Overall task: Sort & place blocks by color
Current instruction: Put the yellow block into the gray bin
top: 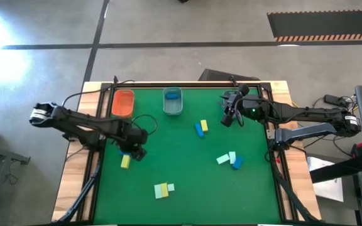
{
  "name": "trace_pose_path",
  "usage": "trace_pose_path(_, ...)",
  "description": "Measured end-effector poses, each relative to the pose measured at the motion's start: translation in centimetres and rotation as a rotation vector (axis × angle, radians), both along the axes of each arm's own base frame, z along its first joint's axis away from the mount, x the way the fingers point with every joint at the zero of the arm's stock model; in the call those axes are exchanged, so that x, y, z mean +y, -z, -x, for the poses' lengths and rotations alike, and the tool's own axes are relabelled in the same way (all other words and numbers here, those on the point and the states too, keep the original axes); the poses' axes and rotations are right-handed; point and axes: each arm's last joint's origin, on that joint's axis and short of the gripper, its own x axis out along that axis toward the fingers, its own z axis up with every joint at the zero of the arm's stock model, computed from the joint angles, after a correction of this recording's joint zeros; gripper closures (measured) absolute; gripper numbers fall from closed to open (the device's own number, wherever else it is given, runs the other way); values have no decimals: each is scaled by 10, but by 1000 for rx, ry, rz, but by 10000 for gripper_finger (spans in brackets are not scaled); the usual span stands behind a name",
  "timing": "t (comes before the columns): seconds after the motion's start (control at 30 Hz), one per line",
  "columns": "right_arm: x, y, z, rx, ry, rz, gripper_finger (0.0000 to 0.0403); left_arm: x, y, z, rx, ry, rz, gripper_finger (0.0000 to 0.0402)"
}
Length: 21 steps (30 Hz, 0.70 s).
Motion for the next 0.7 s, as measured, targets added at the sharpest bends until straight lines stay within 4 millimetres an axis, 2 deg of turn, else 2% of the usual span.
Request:
trace_pose_path(0.17,0,1,0,3,0,0,280,-20,8,0,88,-38,30,214)
trace_pose_path(0.3,0,3,0,10,0,-1,280,-28,15,1,161,-94,23,214)
trace_pose_path(0.43,0,3,0,12,-1,0,280,-32,18,5,218,-124,2,214)
trace_pose_path(0.7,0,3,0,12,-2,1,280,-31,22,8,216,-135,-48,213)
